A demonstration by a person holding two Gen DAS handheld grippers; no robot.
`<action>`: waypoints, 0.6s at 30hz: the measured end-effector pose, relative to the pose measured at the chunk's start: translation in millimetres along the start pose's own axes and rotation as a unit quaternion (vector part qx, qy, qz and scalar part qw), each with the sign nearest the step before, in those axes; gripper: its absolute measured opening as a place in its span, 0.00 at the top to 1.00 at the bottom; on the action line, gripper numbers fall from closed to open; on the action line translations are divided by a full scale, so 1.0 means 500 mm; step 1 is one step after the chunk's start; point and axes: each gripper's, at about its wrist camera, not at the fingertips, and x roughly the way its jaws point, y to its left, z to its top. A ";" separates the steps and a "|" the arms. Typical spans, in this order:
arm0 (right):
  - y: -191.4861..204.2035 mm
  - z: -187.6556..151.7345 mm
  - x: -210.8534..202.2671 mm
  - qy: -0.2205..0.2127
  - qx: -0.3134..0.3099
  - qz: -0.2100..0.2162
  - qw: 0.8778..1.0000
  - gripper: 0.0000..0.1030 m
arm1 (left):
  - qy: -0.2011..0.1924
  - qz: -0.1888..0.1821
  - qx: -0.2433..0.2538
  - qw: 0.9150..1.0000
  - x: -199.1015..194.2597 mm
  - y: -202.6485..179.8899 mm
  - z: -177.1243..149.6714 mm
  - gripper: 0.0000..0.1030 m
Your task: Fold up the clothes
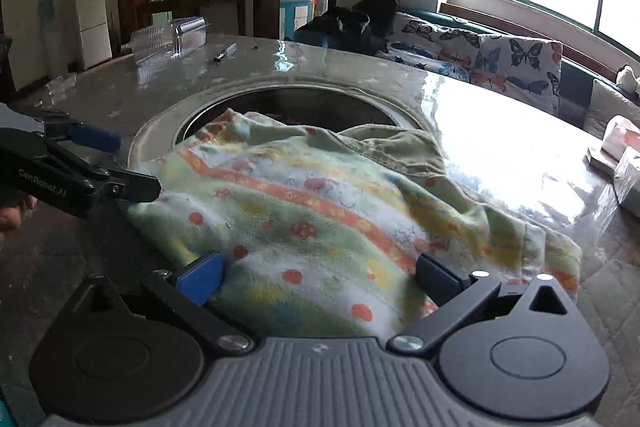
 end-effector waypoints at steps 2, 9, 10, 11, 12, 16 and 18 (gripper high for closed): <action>-0.007 0.003 -0.017 -0.008 0.010 -0.003 1.000 0.00 | -0.001 0.007 0.003 1.000 -0.005 -0.005 0.007 0.00; -0.034 -0.002 -0.050 -0.020 0.024 -0.027 0.999 0.00 | -0.016 -0.005 0.021 1.000 -0.012 -0.048 0.025 0.00; -0.040 -0.006 -0.046 -0.013 0.027 -0.035 0.999 0.00 | -0.017 -0.008 0.026 0.999 -0.011 -0.055 0.026 0.00; -0.043 -0.012 -0.039 -0.003 0.028 -0.044 0.999 0.01 | -0.016 -0.009 0.032 0.999 -0.007 -0.061 0.025 0.00; -0.047 -0.020 -0.030 0.009 0.030 -0.048 0.998 0.01 | -0.014 -0.009 0.037 0.999 -0.003 -0.065 0.021 0.00; -0.060 -0.029 -0.033 0.013 0.047 -0.040 0.998 0.01 | -0.015 -0.009 0.047 0.999 0.003 -0.066 0.012 0.00; -0.067 -0.023 -0.056 -0.004 0.048 -0.049 0.998 0.01 | -0.013 -0.007 0.046 0.999 0.002 -0.064 0.016 0.00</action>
